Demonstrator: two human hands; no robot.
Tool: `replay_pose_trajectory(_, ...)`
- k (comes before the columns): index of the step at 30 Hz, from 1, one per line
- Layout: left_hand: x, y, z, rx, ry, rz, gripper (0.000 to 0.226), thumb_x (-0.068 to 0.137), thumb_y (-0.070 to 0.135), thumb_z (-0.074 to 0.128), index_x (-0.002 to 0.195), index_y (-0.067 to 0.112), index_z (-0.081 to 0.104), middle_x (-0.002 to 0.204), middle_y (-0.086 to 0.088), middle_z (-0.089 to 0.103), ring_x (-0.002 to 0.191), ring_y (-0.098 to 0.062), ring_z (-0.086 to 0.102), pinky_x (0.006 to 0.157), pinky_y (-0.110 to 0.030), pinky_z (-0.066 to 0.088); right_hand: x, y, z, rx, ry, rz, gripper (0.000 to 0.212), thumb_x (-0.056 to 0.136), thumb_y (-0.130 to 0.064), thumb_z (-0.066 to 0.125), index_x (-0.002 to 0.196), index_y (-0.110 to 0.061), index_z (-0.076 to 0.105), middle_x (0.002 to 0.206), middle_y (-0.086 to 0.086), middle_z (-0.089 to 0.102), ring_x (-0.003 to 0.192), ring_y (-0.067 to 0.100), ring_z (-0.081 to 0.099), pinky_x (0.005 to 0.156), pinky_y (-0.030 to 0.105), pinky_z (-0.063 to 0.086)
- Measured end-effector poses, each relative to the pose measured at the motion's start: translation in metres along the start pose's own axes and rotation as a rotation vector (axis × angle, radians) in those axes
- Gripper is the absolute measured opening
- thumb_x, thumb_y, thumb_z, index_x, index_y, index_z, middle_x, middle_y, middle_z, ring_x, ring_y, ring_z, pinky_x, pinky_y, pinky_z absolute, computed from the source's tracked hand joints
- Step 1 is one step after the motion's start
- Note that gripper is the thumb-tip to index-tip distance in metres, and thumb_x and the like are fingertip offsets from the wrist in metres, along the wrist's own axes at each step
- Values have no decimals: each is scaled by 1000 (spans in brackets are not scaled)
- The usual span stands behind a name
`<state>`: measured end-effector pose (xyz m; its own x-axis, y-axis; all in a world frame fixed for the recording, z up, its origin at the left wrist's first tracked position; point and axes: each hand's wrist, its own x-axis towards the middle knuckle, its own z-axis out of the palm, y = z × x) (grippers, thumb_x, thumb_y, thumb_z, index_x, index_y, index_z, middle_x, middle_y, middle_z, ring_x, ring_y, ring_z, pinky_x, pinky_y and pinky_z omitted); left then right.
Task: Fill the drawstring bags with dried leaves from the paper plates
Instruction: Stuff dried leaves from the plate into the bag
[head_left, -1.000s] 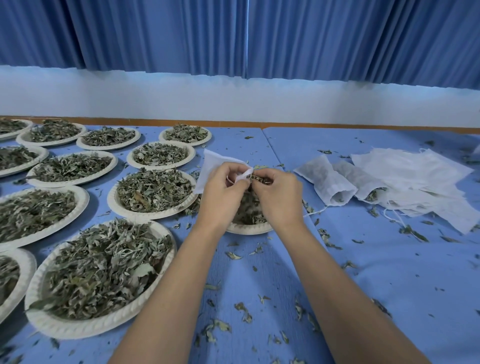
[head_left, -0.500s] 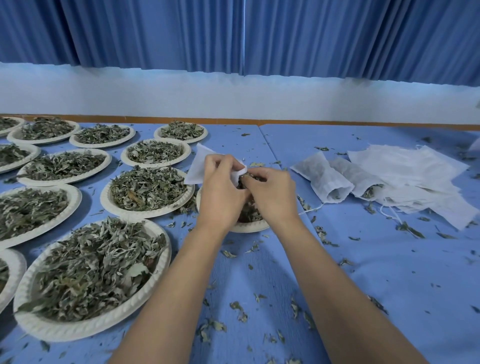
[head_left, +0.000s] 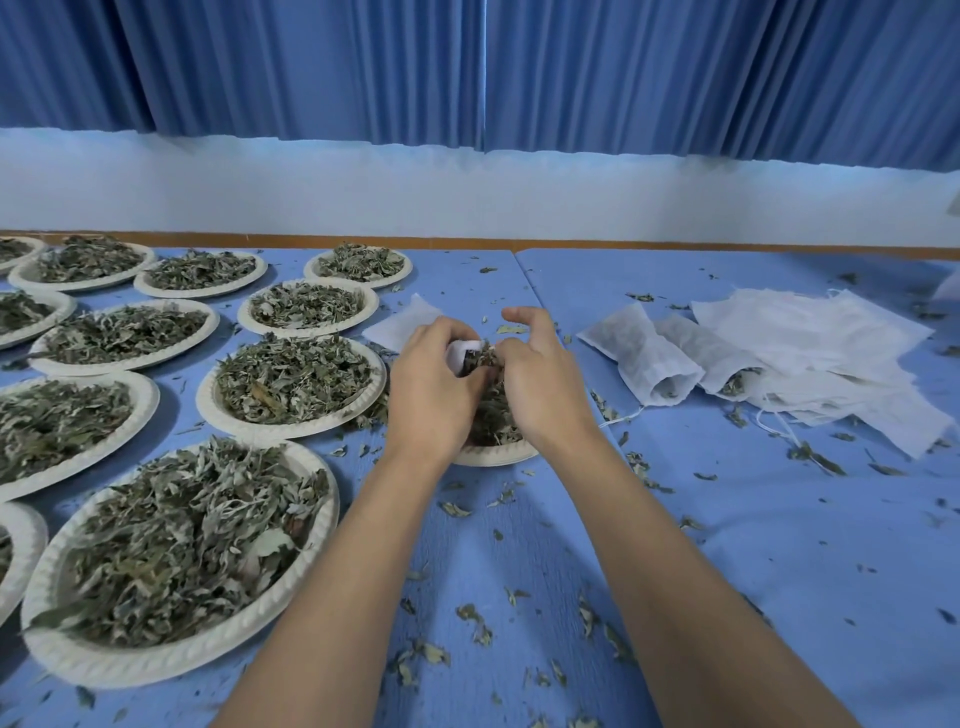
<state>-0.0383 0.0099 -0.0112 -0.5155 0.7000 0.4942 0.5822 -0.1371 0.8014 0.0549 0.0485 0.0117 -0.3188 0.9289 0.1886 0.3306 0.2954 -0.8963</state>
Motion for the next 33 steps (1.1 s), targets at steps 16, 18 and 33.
replay_pose_trajectory(16, 4, 2, -15, -498, -77, -224, 29, 79, -6, 70, 91, 18, 59, 94, -1, 69, 82, -8, 63, 75, -19, 53, 10, 16, -9, 186, -16, 42, 13, 88, -9, 64, 98, -11, 73, 82, 1, 68, 76, 10, 61, 78, 27, 50)
replay_pose_trajectory(18, 4, 2, -16, -548, -85, -242, 30, 78, -8, 69, 91, 17, 60, 93, -2, 69, 82, -10, 64, 74, -17, 52, 9, 16, -9, 97, 33, -40, 13, 87, -12, 67, 98, -11, 74, 83, 2, 70, 73, 8, 62, 76, 26, 51)
replay_pose_trajectory(33, 4, -4, -20, -536, -130, -280, 29, 76, -9, 70, 88, 16, 62, 75, 8, 73, 64, -3, 66, 60, -15, 50, 9, 18, -8, 149, -1, -50, 13, 89, -21, 65, 80, -13, 70, 68, -3, 62, 61, 8, 51, 68, 32, 43)
